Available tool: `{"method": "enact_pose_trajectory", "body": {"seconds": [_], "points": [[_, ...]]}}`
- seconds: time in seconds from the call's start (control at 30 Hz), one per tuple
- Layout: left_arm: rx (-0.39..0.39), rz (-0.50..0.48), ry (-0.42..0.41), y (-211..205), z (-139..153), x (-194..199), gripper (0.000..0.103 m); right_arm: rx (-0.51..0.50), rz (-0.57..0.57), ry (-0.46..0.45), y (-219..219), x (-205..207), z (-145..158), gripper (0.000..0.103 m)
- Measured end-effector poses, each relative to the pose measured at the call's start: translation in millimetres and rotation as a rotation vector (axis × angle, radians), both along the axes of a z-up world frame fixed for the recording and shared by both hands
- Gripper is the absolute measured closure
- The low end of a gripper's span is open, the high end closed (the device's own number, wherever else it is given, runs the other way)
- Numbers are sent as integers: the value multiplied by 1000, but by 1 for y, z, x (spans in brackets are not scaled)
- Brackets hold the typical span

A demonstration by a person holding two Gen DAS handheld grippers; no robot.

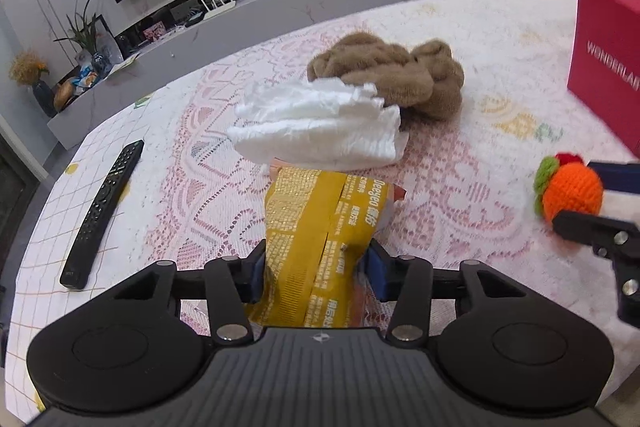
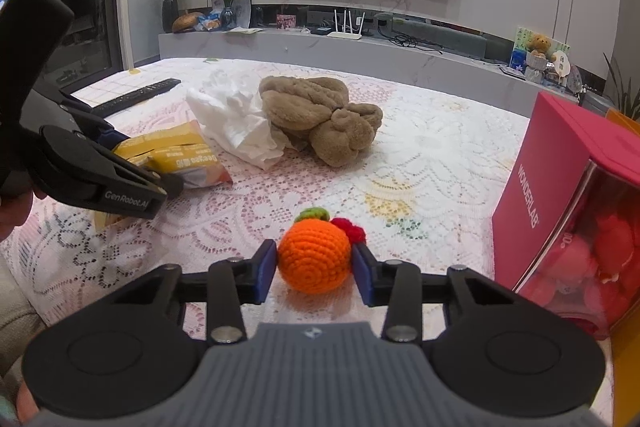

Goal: Organize soft objects
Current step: 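Carry snack bag and crocheted fruit into the white box and release both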

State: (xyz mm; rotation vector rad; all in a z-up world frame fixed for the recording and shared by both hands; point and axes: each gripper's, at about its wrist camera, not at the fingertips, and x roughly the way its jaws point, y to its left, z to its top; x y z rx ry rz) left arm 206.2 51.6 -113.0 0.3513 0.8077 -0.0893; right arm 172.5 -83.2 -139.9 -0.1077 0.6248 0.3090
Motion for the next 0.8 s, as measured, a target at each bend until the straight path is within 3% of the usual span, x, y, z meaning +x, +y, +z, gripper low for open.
{"method": "enact_pose_trajectory", "body": {"seconds": [0.4,0.57,0.8], "points": [[-187,-4,-99,-22,52,-42,48,95,-36,-4,-24,-26,34,63],[-314,-70,-97,-60,85,-66,48,148,-79,30,-56,-40,64,63],[-369,-183,-62,-132,128,-80,48,191,-151,80,-125,-63,104,63]]}}
